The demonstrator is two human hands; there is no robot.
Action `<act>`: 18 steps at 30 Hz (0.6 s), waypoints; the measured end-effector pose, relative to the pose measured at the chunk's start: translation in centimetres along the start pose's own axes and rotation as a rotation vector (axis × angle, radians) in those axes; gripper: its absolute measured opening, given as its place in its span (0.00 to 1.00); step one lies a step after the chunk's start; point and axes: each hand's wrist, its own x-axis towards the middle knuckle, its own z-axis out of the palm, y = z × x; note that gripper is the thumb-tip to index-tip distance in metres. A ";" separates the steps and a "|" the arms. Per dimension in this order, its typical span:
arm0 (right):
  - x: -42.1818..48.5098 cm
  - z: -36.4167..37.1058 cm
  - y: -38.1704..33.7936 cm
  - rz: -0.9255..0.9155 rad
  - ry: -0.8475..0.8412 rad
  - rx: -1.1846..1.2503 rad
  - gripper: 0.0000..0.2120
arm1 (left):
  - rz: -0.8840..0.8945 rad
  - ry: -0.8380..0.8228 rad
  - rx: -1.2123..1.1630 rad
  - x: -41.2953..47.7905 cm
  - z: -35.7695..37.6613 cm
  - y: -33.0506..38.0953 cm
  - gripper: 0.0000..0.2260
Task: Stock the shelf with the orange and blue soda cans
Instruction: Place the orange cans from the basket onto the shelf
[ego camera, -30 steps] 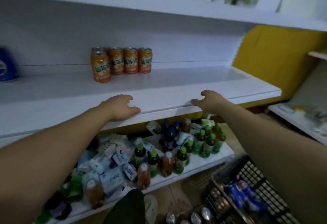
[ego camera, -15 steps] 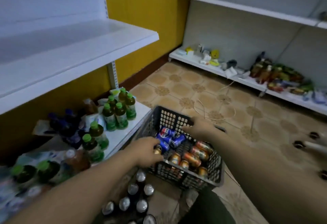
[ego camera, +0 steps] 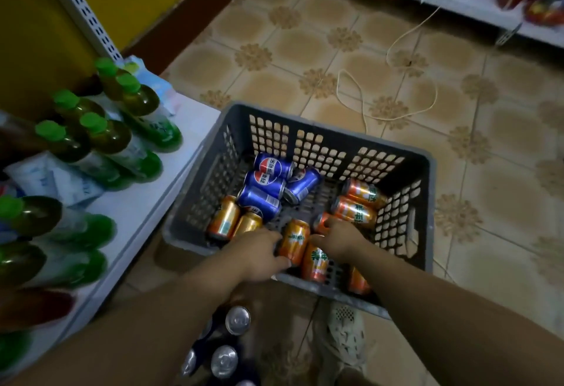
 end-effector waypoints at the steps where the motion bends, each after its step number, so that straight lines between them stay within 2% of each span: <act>1: 1.8 0.9 0.3 0.014 -0.011 -0.005 0.19 | -0.002 -0.026 -0.015 1.8 0.2 -0.5 0.28; 4: 7.1 3.3 0.8 0.034 -0.060 -0.021 0.24 | -0.012 -0.066 -0.073 6.7 1.1 -2.3 0.31; 8: 12.5 6.3 1.0 0.004 -0.013 -0.290 0.38 | -0.038 -0.106 -0.086 10.8 2.3 -4.2 0.32; 10: 13.7 7.6 0.8 0.006 0.000 -0.335 0.41 | -0.059 -0.139 -0.119 12.0 2.6 -4.7 0.32; 13: 13.8 9.1 0.3 0.014 0.021 -0.244 0.37 | -0.094 -0.166 -0.149 12.5 2.8 -5.4 0.32; 16: 12.9 9.0 0.1 0.013 0.016 0.009 0.27 | -0.115 -0.158 -0.139 11.6 2.4 -5.5 0.34; 18: 11.5 8.2 0.3 -0.027 0.012 0.121 0.25 | -0.115 -0.145 -0.163 10.6 2.1 -5.5 0.33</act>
